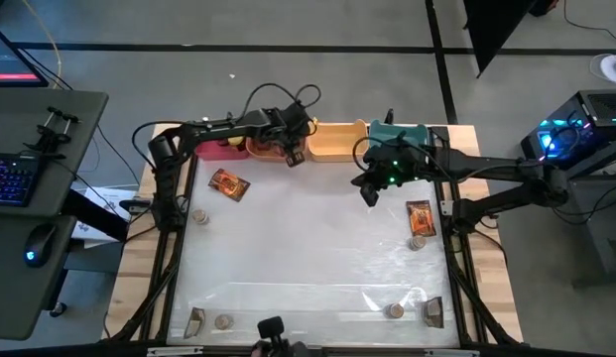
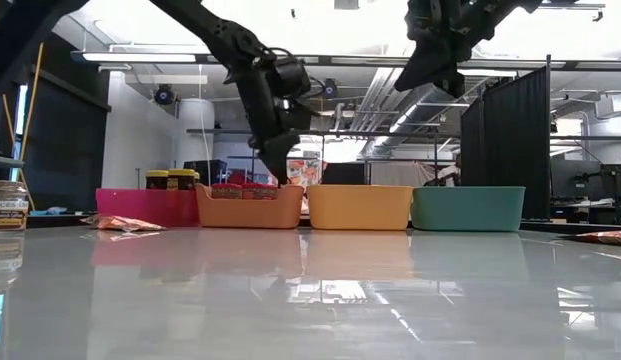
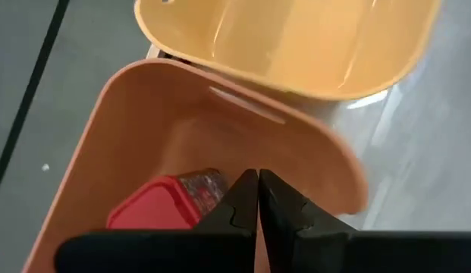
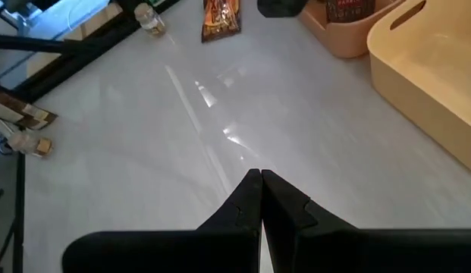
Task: Sort spices by type
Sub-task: Put the red seasoning can into the orange bin, then put the top right brown seasoning bottle into the blue bin
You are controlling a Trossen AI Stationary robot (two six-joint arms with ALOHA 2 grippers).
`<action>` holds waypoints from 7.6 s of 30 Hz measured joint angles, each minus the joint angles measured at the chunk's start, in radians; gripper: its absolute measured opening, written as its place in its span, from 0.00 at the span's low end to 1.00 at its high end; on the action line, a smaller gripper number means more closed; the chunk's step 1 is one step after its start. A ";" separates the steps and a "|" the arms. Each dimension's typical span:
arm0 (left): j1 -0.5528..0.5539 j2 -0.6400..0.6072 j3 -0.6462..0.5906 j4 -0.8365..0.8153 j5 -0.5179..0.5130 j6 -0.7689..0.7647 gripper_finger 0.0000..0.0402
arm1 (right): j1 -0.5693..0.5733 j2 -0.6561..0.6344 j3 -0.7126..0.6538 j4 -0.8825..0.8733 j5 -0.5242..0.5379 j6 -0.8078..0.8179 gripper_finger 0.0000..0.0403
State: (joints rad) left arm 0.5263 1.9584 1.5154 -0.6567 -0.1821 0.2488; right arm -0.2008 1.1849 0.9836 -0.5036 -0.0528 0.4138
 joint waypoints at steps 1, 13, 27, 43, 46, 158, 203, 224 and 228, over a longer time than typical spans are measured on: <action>0.007 0.006 0.000 0.001 0.003 0.022 0.00 | 0.000 -0.001 0.000 0.002 0.000 0.005 0.00; 0.067 0.042 0.000 0.032 -0.097 0.060 0.00 | 0.000 -0.002 0.000 0.009 0.000 0.035 0.00; 0.079 0.040 0.047 0.016 -0.143 0.043 0.00 | 0.000 -0.002 0.000 0.009 0.000 0.019 0.00; -0.011 -0.061 0.282 -0.099 0.272 -0.196 0.00 | -0.002 -0.003 0.148 -0.242 0.027 -0.126 0.00; -0.080 -0.111 0.239 -0.091 0.482 -0.167 0.00 | 0.018 -0.001 0.148 -0.352 -0.048 -0.106 0.00; -0.271 -1.079 -0.648 0.552 0.163 -0.429 0.00 | -0.602 0.255 0.290 -0.633 0.271 0.183 0.45; -0.171 -1.062 -0.649 0.680 0.076 -0.455 0.00 | -0.898 0.556 0.289 -0.516 0.192 0.235 0.54; -0.164 -1.062 -0.649 0.678 0.074 -0.429 0.00 | -0.890 0.555 0.289 -0.564 0.255 0.190 0.42; -0.164 -1.062 -0.649 0.666 0.074 -0.429 0.00 | -0.888 0.567 0.289 -0.550 0.255 0.198 0.48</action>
State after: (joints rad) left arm 0.3622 0.8963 0.8669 0.0096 -0.1085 -0.1800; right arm -1.0889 1.7522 1.2724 -1.0538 0.2020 0.6114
